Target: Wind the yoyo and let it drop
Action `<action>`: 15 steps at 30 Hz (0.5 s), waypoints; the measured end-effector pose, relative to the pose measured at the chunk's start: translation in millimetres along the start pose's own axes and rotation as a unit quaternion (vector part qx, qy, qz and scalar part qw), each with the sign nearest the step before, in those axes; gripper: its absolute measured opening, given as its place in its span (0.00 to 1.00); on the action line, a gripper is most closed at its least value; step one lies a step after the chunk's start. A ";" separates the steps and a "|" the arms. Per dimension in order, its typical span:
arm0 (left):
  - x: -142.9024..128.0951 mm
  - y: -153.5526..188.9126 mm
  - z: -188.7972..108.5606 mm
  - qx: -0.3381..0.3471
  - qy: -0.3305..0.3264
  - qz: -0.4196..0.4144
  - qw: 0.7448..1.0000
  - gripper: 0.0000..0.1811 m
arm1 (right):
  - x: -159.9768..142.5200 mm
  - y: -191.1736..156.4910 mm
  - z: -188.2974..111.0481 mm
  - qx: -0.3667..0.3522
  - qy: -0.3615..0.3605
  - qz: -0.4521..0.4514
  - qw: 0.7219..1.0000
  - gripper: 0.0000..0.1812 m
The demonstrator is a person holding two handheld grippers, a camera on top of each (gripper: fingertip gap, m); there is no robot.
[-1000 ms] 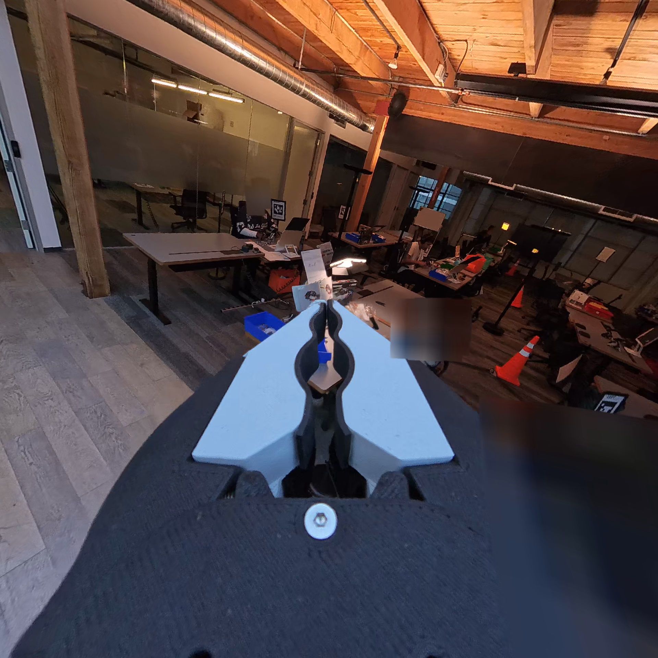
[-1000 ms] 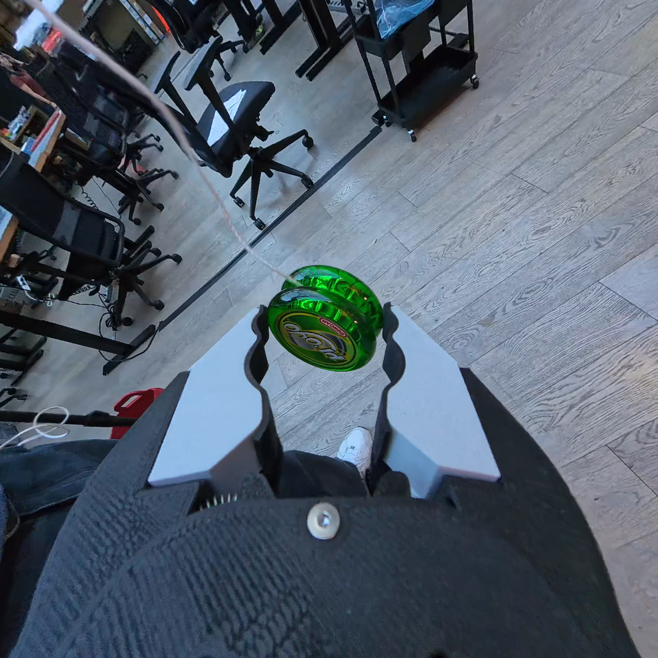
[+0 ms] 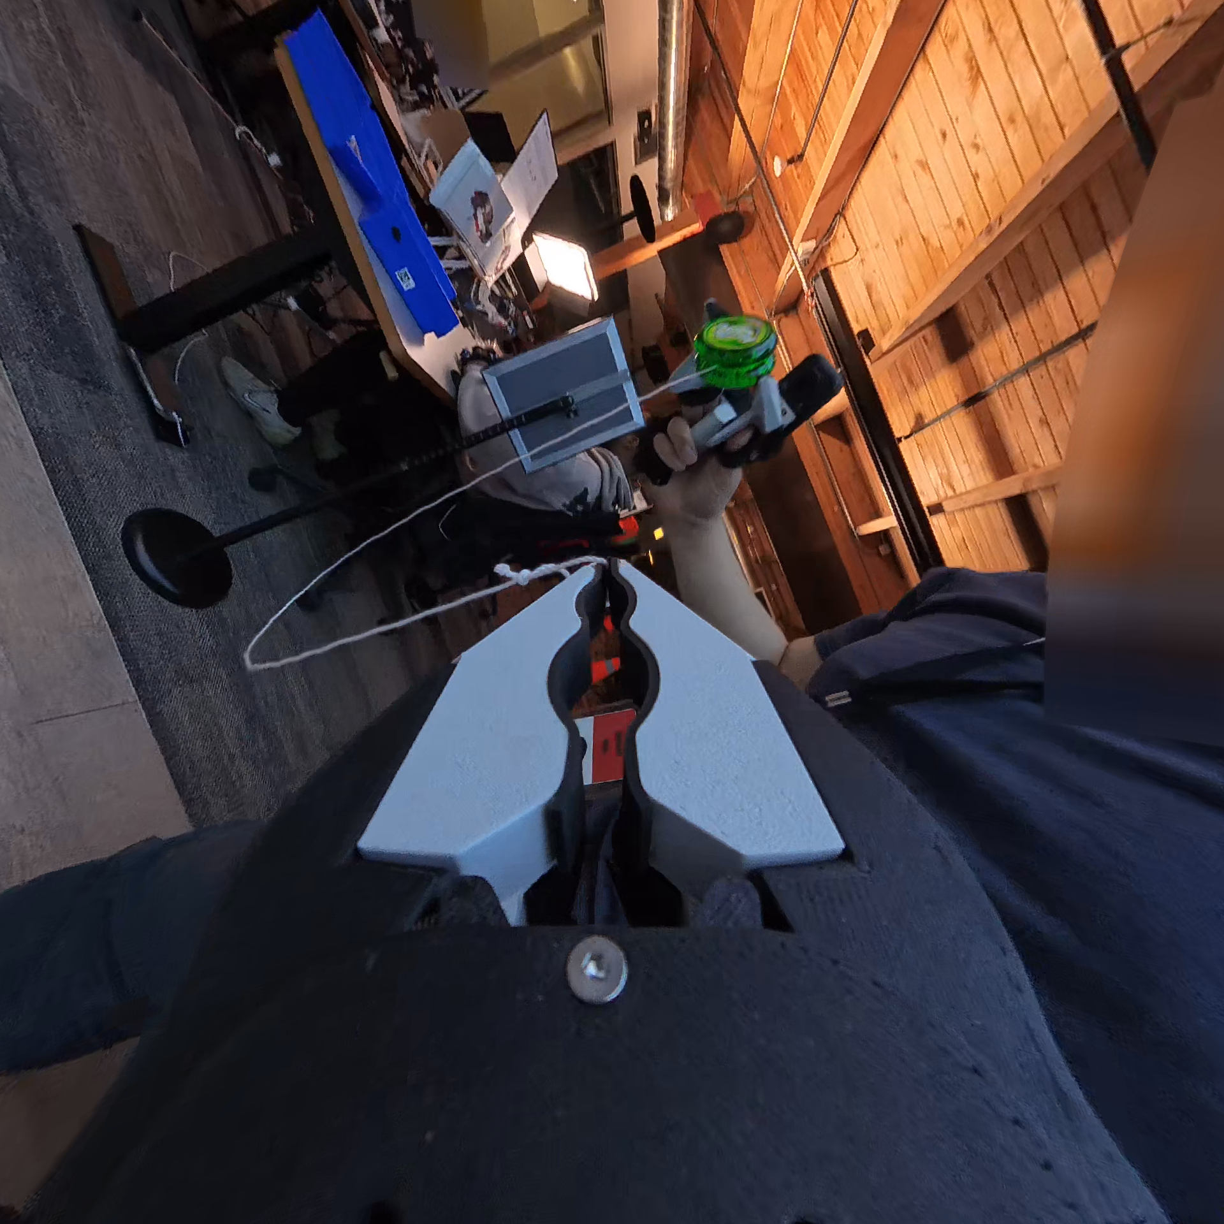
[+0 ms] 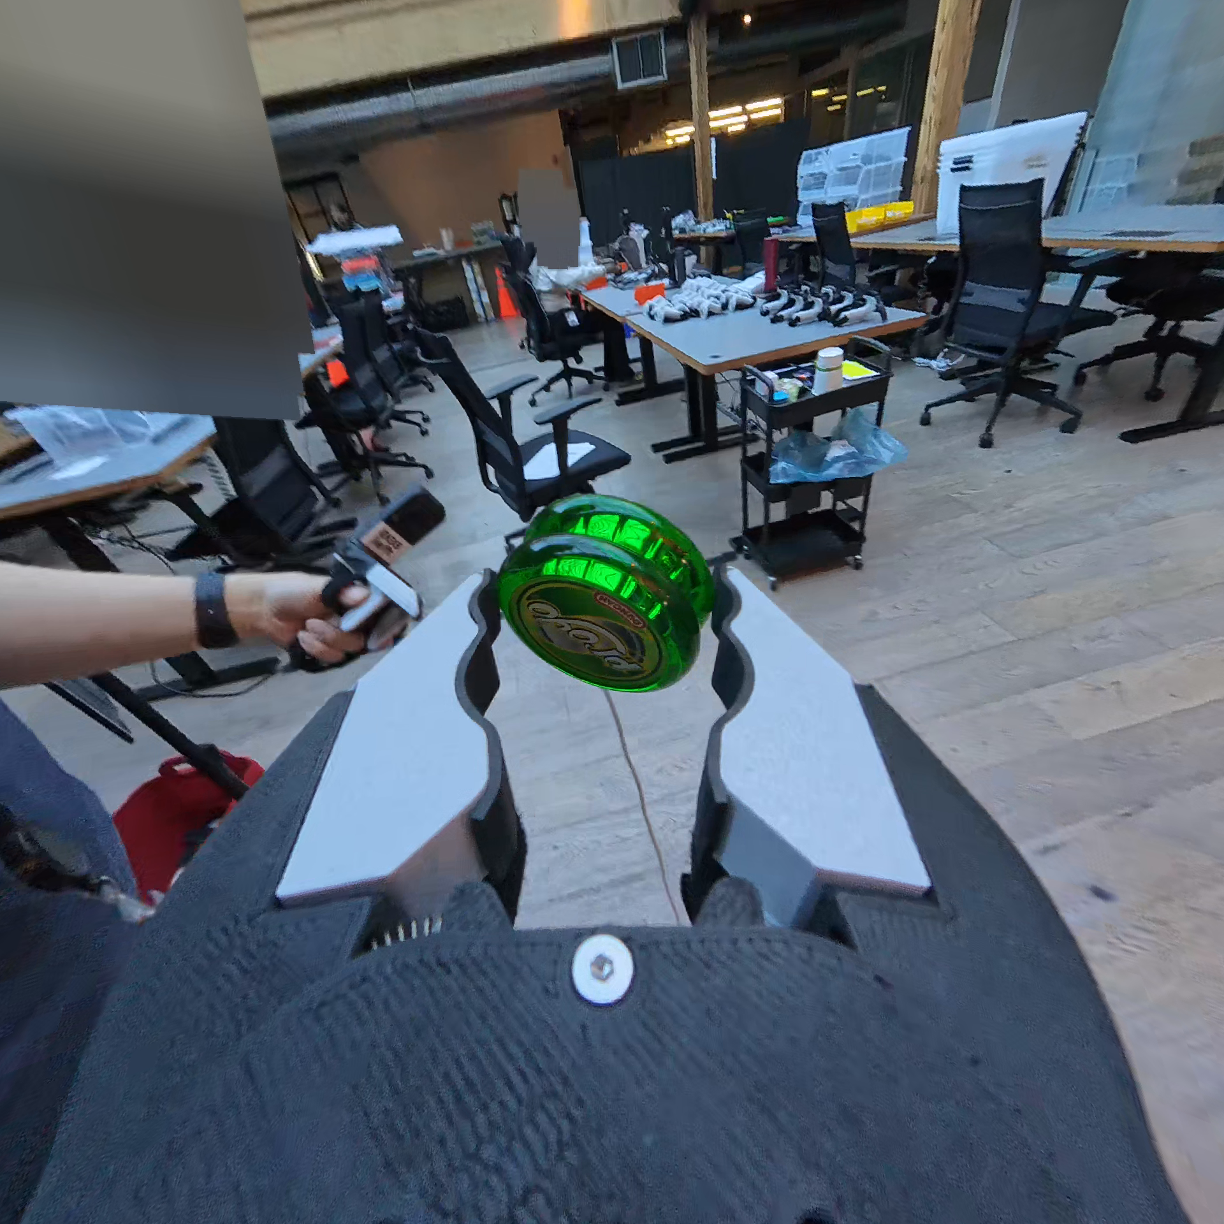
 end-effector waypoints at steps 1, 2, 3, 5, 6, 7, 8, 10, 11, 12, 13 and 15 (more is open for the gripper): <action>-11.1 -8.0 -6.9 0.000 -0.019 0.009 1.000 0.00 | -5.1 -11.6 5.6 0.013 0.007 0.010 1.000 0.35; -23.2 -18.5 -13.7 0.003 -0.037 0.016 0.999 0.00 | -12.3 -22.0 11.9 0.023 0.006 0.019 1.000 0.35; -35.6 -30.8 -19.9 0.008 -0.049 0.015 0.999 0.00 | -20.6 -30.9 18.6 0.027 0.006 0.028 0.999 0.35; -60.2 -53.7 -28.7 0.009 -0.060 -0.002 0.998 0.00 | -38.8 -47.3 33.9 0.047 -0.001 0.060 0.997 0.35; -71.7 -63.1 -31.2 0.007 -0.058 -0.008 0.998 0.00 | -48.0 -56.1 42.0 0.066 -0.006 0.075 0.995 0.35; -82.2 -70.5 -32.3 0.006 -0.052 -0.008 0.999 0.00 | -58.5 -65.1 50.0 0.088 -0.016 0.080 0.993 0.35; -90.6 -74.5 -32.2 -0.006 -0.037 -0.005 0.999 0.00 | -71.0 -73.6 58.3 0.110 -0.035 0.077 0.990 0.35; -101.6 -72.5 -29.7 -0.072 0.014 0.000 0.997 0.00 | -102.5 -90.5 74.7 0.154 -0.082 0.045 0.984 0.35; -106.5 -70.9 -27.7 -0.104 0.038 0.004 0.994 0.00 | -120.1 -100.2 82.5 0.181 -0.100 0.024 0.978 0.35; -113.2 -70.0 -25.2 -0.128 0.053 0.016 0.990 0.00 | -138.9 -111.2 89.4 0.214 -0.112 0.004 0.970 0.35; -121.5 -71.0 -22.7 -0.141 0.059 0.037 0.987 0.00 | -158.6 -122.2 95.4 0.246 -0.120 -0.016 0.962 0.35; -142.2 -76.7 -19.1 -0.144 0.067 0.094 0.983 0.00 | -200.2 -144.0 103.5 0.300 -0.127 -0.052 0.944 0.35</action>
Point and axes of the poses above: each gripper's, where its closed fingertips meet, z out along the fingers, x out of its top, y = z × x across the jaws, the point moved 7 cm from there along -z, back along the fingers, and after that the axes turned 2 degrees about y, right-handed, at the moved point
